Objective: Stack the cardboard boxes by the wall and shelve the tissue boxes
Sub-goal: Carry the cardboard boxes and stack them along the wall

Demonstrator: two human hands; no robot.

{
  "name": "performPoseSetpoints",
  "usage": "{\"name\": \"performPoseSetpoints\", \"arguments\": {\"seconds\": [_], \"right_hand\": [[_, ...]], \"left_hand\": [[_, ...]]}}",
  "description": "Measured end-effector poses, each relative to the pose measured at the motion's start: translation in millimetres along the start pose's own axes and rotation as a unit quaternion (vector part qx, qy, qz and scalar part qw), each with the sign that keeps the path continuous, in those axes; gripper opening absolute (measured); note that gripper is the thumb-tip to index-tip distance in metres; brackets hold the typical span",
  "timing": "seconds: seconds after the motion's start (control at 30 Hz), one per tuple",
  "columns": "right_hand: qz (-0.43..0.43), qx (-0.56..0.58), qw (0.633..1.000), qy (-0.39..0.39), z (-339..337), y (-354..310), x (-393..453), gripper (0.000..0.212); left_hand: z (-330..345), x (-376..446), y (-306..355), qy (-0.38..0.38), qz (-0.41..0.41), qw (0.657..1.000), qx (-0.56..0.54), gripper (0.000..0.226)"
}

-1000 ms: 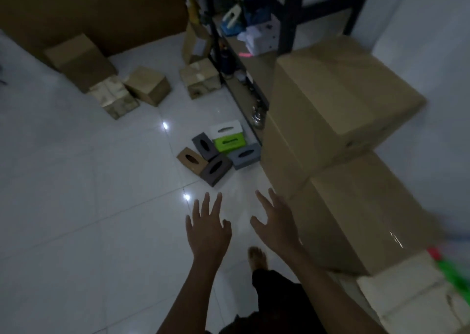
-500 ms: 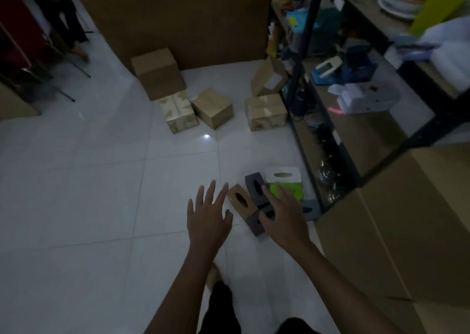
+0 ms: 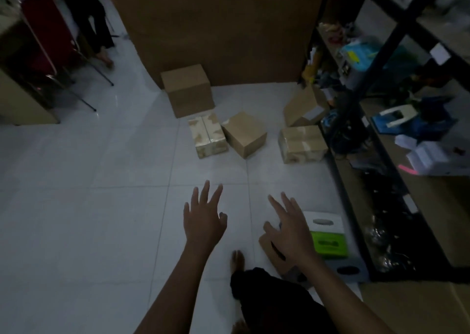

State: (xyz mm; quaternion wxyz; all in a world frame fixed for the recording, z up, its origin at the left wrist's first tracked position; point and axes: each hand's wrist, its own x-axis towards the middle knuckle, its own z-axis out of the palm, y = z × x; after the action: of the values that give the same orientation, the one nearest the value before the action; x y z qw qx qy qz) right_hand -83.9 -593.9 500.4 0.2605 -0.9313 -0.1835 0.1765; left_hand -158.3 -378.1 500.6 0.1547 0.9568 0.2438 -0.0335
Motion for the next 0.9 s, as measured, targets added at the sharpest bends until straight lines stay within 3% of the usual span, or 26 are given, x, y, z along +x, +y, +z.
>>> {"name": "performPoseSetpoints", "arguments": {"seconds": [0.33,0.6,0.73,0.9], "right_hand": [[0.056,0.045,0.997,-0.009,30,-66,254,0.068],[0.116,0.062,0.99,0.044,44,-85,403,0.068],[0.16,0.076,0.982,0.069,83,-75,464,0.07],[0.194,0.076,0.973,0.095,181,-26,544,0.069]], "left_hand": [[-20,239,-52,-0.024,0.009,1.0,0.009,0.076],[-1,430,-73,-0.077,0.064,0.995,0.016,0.073],[45,516,-98,-0.088,0.09,0.992,0.016,0.072],[166,606,-130,-0.113,0.137,0.984,0.021,0.071]]}}
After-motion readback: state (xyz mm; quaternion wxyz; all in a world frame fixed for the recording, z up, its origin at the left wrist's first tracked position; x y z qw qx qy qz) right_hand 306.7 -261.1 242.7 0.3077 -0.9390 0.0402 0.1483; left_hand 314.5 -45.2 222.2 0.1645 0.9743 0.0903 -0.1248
